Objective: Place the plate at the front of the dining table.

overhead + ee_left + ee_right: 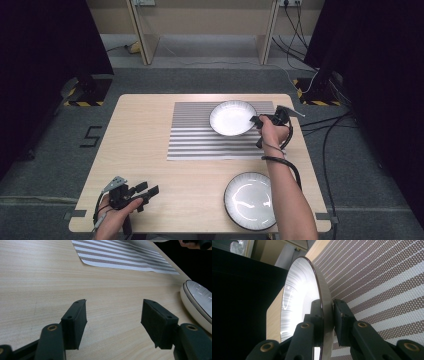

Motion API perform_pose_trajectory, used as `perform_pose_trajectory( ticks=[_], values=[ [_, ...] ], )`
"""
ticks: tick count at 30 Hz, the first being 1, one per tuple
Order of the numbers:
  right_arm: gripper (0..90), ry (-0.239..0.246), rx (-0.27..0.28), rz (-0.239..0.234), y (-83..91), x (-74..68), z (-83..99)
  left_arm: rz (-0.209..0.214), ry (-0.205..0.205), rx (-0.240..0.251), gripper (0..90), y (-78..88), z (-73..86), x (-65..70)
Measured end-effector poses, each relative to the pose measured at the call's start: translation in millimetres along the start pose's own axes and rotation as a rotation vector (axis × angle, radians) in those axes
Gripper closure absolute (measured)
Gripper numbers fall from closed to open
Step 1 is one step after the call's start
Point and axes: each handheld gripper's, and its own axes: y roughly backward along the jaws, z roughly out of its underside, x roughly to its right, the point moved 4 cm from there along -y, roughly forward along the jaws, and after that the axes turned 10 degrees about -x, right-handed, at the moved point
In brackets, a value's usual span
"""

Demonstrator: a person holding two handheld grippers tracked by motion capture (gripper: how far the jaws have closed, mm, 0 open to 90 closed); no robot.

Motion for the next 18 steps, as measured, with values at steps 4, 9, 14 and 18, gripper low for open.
perform_pose_trajectory(
  ticks=[4,9,14,18],
  values=[
    [78.5,-0.008,-0.001,0.003,-2.9,0.6,-0.1,0.0,0.001,0.0,36.7,0.6,-0.1,-0.5],
    [78.5,-0.01,-0.001,0.004,-4.8,0.8,-0.4,0.0,0.001,-0.001,36.7,0.2,0.0,-0.5],
    [78.5,-0.013,0.003,0.008,-7.4,2.3,-1.1,0.001,0.0,-0.001,36.7,-0.1,0.1,-0.3],
    [78.3,-0.014,0.004,0.012,-8.9,3.2,-1.3,0.001,0.0,-0.002,36.7,-0.1,0.1,-0.4]
  ],
)
